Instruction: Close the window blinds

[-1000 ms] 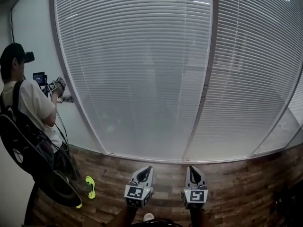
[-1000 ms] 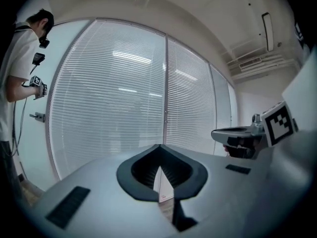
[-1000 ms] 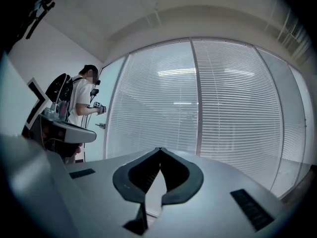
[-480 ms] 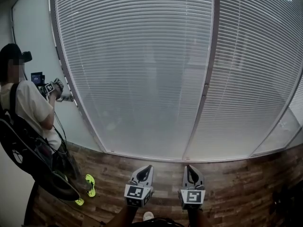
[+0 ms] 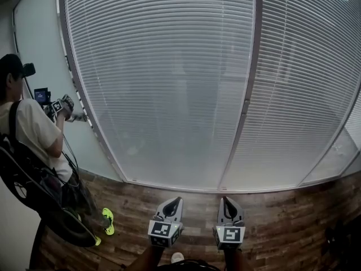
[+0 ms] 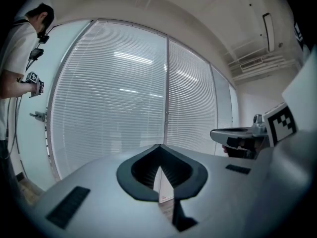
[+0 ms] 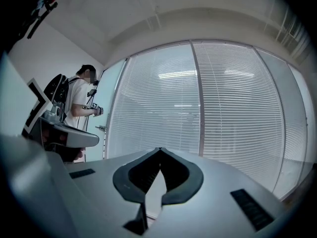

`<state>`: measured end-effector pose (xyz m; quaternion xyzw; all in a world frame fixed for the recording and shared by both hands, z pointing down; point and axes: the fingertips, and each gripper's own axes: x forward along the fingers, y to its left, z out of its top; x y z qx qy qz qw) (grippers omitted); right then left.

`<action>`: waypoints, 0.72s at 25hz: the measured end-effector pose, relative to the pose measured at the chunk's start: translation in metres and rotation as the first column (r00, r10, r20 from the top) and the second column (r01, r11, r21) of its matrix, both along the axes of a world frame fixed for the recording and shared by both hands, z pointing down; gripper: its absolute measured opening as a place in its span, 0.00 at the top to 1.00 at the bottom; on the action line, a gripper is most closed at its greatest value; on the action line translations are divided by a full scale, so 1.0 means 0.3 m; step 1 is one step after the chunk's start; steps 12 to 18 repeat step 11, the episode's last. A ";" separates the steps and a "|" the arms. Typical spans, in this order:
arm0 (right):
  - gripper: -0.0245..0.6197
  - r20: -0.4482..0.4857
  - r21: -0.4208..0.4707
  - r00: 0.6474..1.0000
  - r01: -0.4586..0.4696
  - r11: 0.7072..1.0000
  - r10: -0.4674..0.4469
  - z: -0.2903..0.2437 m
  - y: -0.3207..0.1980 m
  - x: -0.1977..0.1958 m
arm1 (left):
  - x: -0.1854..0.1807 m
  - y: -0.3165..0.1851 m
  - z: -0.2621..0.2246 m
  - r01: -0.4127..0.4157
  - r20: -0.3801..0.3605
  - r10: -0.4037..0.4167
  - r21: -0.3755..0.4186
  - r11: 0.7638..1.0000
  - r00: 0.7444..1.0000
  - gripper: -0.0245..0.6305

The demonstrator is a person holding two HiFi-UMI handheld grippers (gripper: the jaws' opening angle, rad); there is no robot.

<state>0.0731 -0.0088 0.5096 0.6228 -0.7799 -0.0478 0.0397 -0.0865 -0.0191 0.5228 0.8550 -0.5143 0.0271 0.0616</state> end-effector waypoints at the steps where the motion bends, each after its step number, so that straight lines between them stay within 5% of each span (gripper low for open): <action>1: 0.96 -0.002 0.004 1.000 0.001 1.000 -0.001 0.003 0.019 -0.003 | -0.003 0.019 0.004 0.000 0.000 0.000 0.003 1.000 1.000 0.96; 18: 0.96 0.007 -0.007 1.000 0.001 1.000 -0.001 0.017 -0.016 -0.023 | -0.031 -0.016 0.006 -0.001 -0.002 0.001 0.008 1.000 1.000 0.96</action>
